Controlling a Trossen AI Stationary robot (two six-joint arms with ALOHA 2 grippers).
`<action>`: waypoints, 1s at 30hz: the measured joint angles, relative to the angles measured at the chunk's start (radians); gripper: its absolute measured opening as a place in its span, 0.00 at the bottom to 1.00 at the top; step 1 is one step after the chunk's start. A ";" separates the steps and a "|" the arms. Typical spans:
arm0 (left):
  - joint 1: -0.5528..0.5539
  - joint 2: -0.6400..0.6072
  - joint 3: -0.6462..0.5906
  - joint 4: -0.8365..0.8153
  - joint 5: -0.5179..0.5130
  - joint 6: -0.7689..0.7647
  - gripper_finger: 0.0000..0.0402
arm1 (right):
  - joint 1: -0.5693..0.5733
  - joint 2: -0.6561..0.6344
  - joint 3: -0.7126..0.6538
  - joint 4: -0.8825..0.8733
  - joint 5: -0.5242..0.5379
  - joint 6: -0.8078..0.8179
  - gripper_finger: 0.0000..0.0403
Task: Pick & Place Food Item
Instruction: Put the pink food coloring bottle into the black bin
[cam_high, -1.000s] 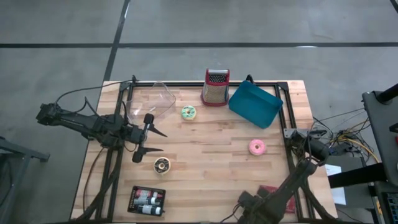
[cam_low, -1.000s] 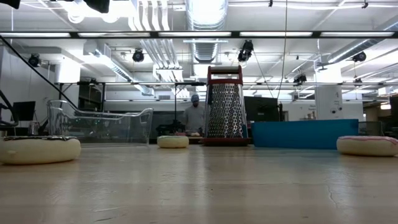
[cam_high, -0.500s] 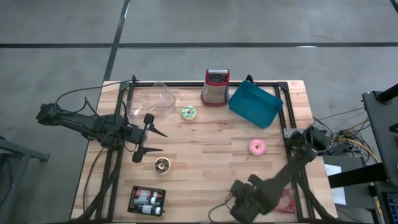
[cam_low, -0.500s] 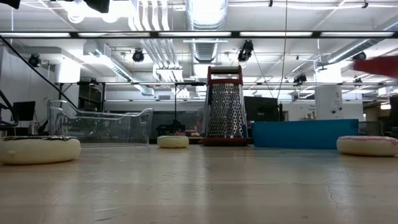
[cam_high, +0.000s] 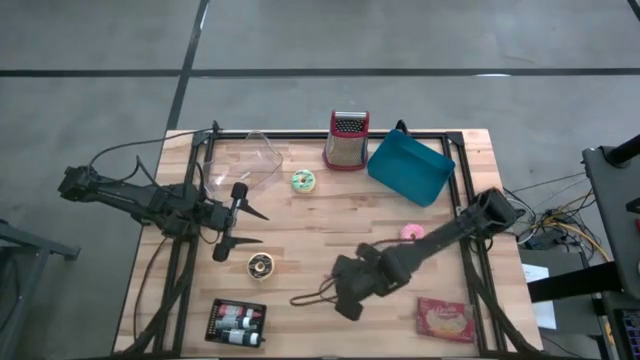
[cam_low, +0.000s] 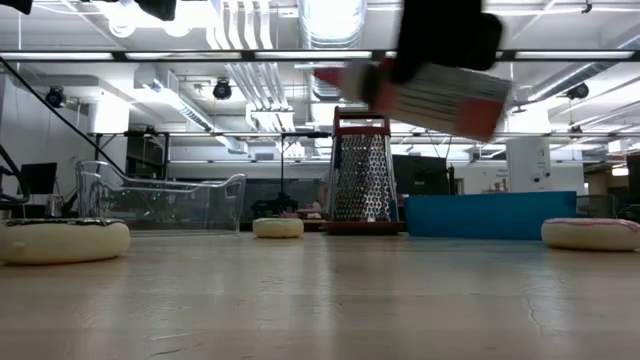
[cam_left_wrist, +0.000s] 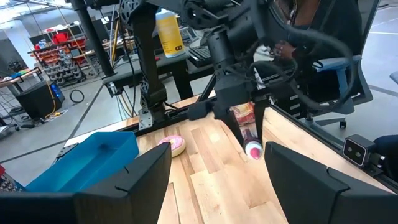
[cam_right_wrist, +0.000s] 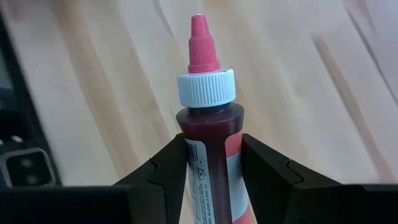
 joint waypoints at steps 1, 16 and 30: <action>0.000 0.000 0.000 0.000 0.000 0.000 0.66 | -0.011 0.000 0.007 0.018 0.000 -0.029 0.33; 0.000 0.000 0.000 0.000 0.000 0.000 0.66 | -0.066 0.003 0.020 0.240 0.000 -0.330 0.33; 0.000 0.006 0.000 -0.005 0.000 0.000 0.66 | -0.075 0.085 0.018 0.398 0.107 -0.496 0.33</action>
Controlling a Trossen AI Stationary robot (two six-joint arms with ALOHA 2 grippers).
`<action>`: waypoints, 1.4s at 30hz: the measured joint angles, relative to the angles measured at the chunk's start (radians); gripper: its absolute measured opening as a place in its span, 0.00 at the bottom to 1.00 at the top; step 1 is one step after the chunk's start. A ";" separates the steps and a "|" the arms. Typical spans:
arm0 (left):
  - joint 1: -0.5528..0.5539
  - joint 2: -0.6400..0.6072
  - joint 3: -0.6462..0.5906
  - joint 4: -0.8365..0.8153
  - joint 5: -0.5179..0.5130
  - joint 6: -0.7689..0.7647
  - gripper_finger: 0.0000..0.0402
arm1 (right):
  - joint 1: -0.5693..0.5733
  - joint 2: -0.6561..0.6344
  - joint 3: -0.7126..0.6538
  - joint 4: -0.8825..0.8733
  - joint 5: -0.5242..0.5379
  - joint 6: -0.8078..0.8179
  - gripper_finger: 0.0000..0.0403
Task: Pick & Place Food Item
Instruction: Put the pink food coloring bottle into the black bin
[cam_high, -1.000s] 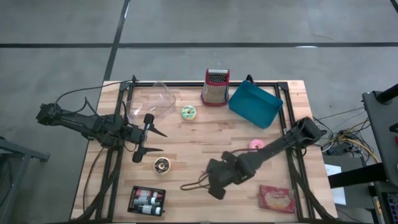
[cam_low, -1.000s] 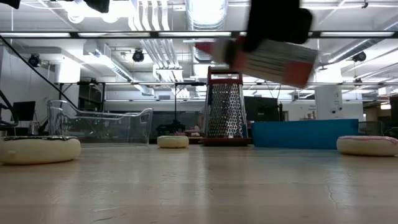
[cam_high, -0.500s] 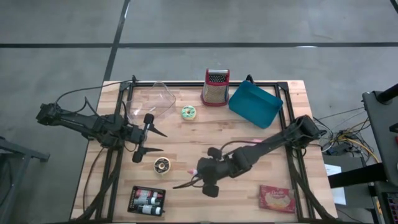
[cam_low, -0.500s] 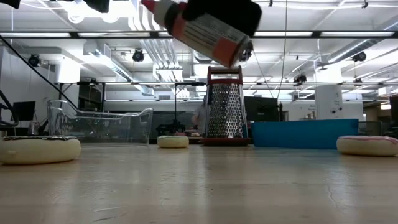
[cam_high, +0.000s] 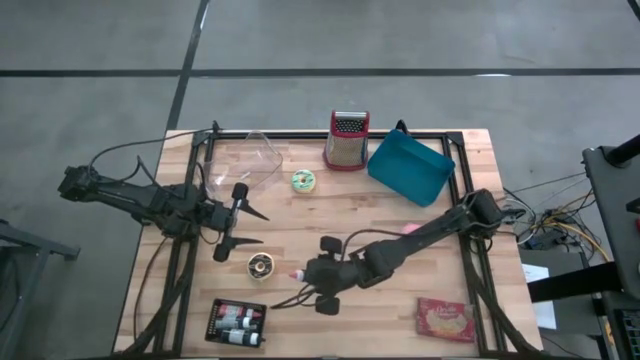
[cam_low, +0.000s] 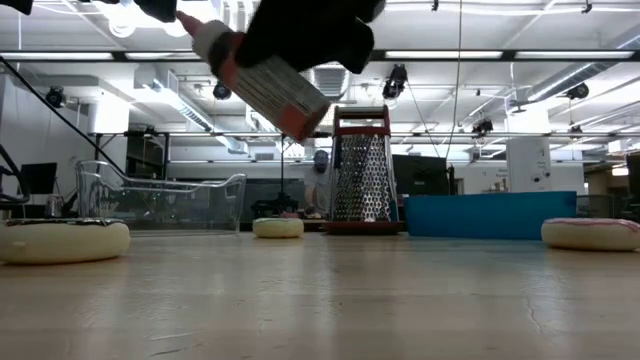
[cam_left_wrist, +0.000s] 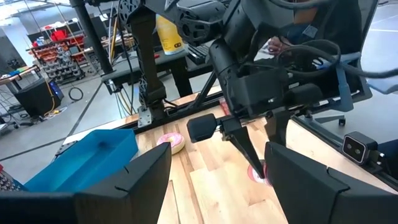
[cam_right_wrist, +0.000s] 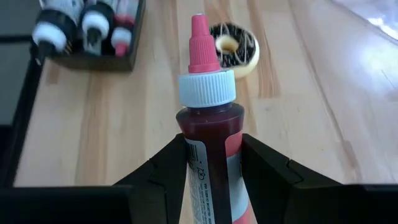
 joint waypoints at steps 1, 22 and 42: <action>0.000 0.000 0.000 0.001 0.000 0.000 0.66 | 0.000 -0.001 0.000 0.011 0.005 0.005 0.33; 0.000 0.001 0.000 0.001 0.000 0.000 0.66 | 0.144 -0.079 0.000 0.075 0.631 -0.009 0.33; 0.000 0.037 0.000 0.102 0.140 -0.111 0.66 | 0.209 -0.113 0.000 0.204 0.893 -0.202 0.33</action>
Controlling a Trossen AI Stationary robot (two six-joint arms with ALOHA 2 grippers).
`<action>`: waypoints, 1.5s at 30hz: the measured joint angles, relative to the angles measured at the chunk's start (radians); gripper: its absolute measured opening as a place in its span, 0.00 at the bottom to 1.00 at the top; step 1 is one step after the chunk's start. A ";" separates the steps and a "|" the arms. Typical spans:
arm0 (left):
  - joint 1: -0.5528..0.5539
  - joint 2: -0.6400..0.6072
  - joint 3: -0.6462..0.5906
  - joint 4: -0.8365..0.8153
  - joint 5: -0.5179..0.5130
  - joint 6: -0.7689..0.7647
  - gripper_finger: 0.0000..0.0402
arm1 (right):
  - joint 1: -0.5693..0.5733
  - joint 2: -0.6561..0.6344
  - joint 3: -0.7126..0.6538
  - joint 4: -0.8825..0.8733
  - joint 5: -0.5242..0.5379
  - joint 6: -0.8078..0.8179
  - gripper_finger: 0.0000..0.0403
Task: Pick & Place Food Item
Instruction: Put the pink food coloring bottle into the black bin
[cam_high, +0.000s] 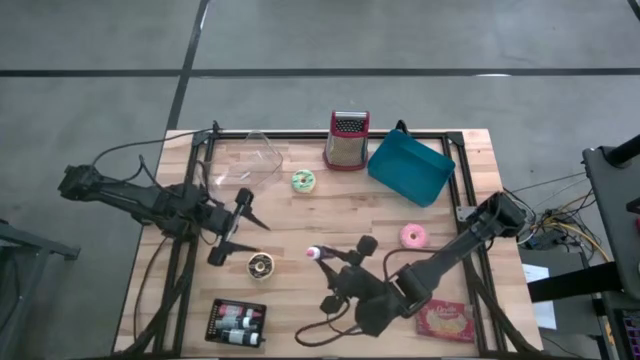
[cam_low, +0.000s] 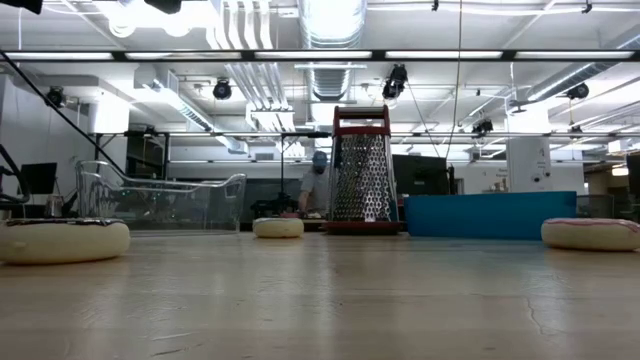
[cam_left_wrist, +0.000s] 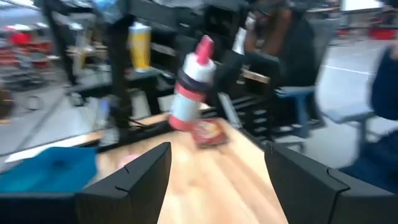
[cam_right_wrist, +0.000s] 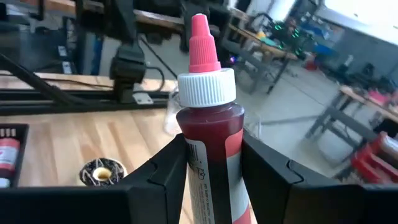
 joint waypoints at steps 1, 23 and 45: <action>0.000 0.008 0.000 0.000 0.023 0.000 0.66 | -0.004 -0.001 0.000 0.038 -0.025 -0.050 0.33; 0.000 0.280 0.000 0.261 -0.079 0.054 0.66 | -0.135 -0.002 0.000 0.344 -0.428 -0.322 0.33; -0.001 0.277 0.000 0.376 -0.071 0.068 0.66 | -0.211 -0.002 -0.002 0.388 -0.572 -0.322 0.33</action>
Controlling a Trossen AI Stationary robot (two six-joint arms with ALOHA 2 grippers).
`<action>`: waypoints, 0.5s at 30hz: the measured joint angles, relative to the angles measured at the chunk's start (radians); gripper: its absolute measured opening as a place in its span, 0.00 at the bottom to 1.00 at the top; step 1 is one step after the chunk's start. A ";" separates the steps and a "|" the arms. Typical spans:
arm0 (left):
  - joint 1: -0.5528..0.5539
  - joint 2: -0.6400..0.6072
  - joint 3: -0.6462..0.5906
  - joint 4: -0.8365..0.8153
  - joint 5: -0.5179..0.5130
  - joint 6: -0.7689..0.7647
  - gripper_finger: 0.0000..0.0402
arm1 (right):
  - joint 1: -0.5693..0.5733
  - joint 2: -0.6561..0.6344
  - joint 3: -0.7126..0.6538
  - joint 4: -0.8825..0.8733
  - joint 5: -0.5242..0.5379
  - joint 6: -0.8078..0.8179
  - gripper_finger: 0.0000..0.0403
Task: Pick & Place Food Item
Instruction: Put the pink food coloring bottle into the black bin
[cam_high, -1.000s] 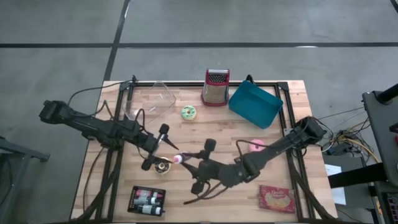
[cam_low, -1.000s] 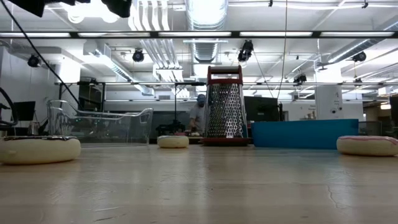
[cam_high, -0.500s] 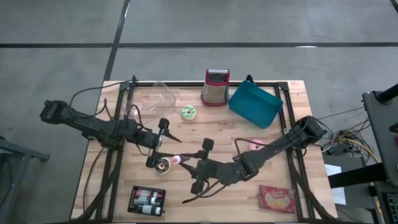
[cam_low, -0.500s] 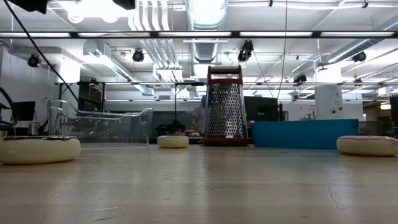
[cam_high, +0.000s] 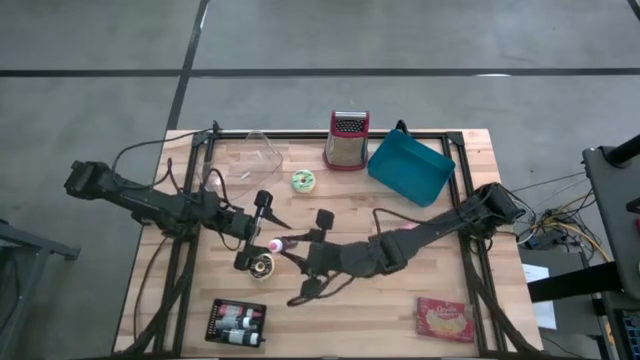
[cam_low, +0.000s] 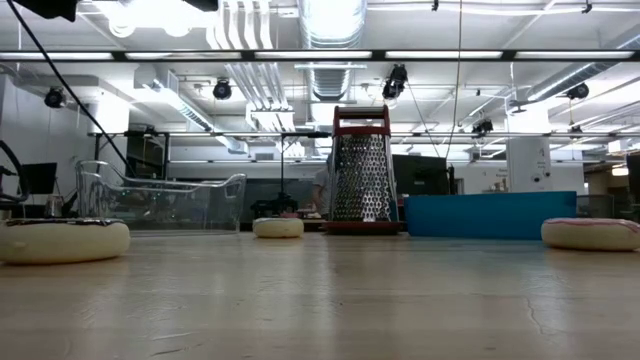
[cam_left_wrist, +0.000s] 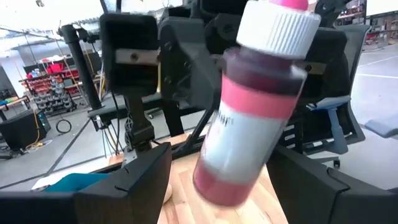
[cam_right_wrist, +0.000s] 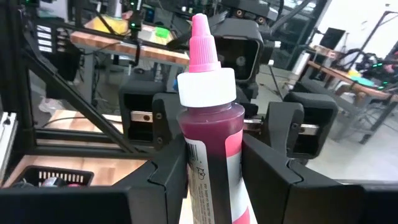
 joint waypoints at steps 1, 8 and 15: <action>0.000 0.000 0.000 0.004 0.000 0.000 0.66 | -0.008 0.000 0.000 0.001 -0.005 0.001 0.33; 0.000 0.001 0.000 0.003 0.000 0.000 0.66 | -0.029 0.000 0.000 0.002 -0.009 0.004 0.33; 0.001 0.001 0.000 0.003 0.000 -0.037 0.66 | -0.027 0.000 0.000 0.002 -0.012 0.004 0.33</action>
